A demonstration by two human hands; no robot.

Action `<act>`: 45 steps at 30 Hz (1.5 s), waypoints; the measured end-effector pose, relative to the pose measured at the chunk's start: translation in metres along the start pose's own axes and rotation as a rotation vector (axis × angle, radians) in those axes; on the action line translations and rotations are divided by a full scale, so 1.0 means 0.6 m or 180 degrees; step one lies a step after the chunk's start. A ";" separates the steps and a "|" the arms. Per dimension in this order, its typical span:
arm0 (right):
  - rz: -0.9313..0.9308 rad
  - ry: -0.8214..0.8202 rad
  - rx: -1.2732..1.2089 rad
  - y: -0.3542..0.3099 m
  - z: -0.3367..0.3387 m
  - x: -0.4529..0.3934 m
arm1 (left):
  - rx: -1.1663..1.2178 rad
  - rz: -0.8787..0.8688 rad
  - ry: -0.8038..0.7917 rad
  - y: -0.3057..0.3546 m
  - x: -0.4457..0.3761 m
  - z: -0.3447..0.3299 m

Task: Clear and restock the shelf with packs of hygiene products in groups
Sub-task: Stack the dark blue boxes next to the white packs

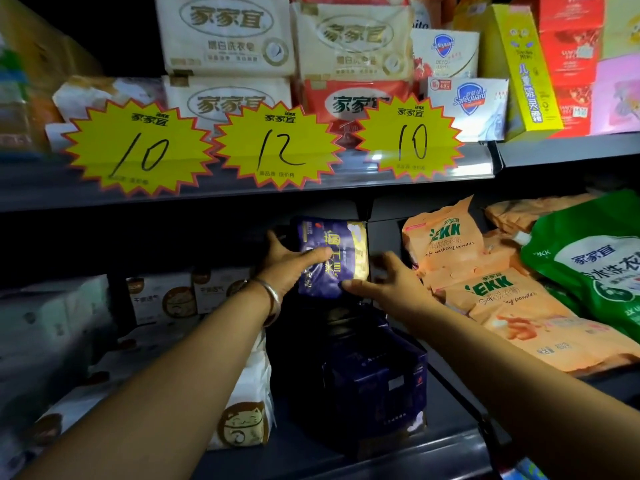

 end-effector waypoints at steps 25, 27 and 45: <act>-0.0200 -0.0513 -0.0460 0.080 -0.051 -0.119 | -0.2913 0.0500 -0.0788 -0.169 -0.040 0.054; -0.0254 -0.0586 -0.0313 0.078 -0.052 -0.118 | -0.2940 0.0539 -0.0909 -0.174 -0.039 0.043; -0.0738 -0.1309 0.0479 0.095 -0.044 0.070 | -0.1262 0.1437 -0.0580 -0.156 0.134 -0.021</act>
Point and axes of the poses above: each hand's wrist, its own x-axis away from the middle knuckle, its own z-axis out of the back of the hand, y = z × x, the point moved 10 cm from there along -x, towards the middle knuckle, and after that the axes turned 5 degrees about x, right-handed, at the moved point
